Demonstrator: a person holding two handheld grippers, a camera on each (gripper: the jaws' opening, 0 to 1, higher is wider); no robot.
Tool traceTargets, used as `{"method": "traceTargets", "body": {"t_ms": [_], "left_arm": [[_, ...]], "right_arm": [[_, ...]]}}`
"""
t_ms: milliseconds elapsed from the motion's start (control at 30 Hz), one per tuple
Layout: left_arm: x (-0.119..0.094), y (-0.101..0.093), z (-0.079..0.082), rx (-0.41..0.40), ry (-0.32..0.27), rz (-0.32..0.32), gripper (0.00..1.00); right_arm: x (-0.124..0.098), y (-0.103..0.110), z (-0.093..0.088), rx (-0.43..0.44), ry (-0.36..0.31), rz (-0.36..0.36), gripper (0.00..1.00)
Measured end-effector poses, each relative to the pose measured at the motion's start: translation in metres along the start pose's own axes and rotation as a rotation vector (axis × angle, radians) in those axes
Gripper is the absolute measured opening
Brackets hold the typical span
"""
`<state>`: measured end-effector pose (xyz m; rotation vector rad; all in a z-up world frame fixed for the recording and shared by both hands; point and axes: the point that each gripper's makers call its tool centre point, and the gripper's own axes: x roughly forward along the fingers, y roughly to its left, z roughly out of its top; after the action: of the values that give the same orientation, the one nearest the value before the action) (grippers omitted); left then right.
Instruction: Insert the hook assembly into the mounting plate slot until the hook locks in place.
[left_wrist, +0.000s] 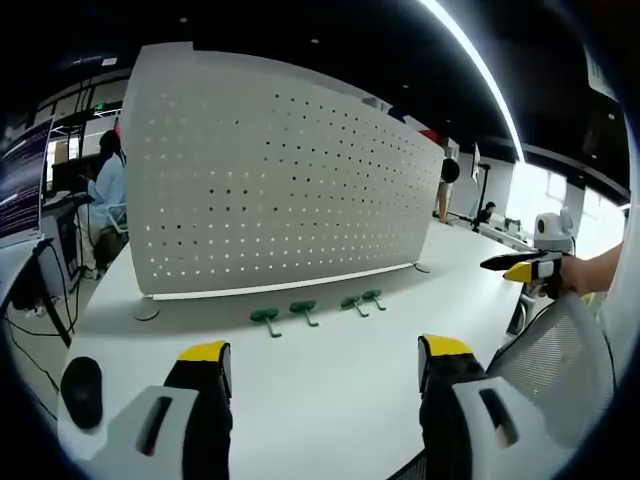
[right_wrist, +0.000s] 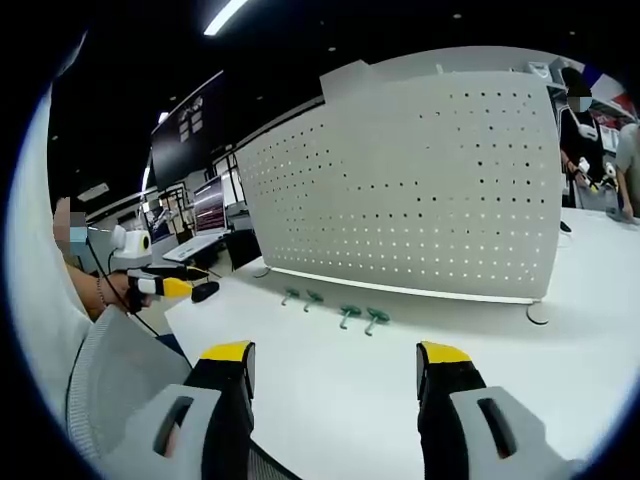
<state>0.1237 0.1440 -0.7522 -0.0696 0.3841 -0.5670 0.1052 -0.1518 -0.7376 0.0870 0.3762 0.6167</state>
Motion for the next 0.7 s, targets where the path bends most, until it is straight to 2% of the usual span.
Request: {"method": "traceTargets", "body": {"t_ms": [700], "left_arm": [[0.0074, 0.0042, 0.0015, 0.014, 0.015, -0.007, 0.77]], "right_arm": [[0.0028, 0.0009, 0.0046, -0.009, 0.006, 0.012, 0.64]]}}
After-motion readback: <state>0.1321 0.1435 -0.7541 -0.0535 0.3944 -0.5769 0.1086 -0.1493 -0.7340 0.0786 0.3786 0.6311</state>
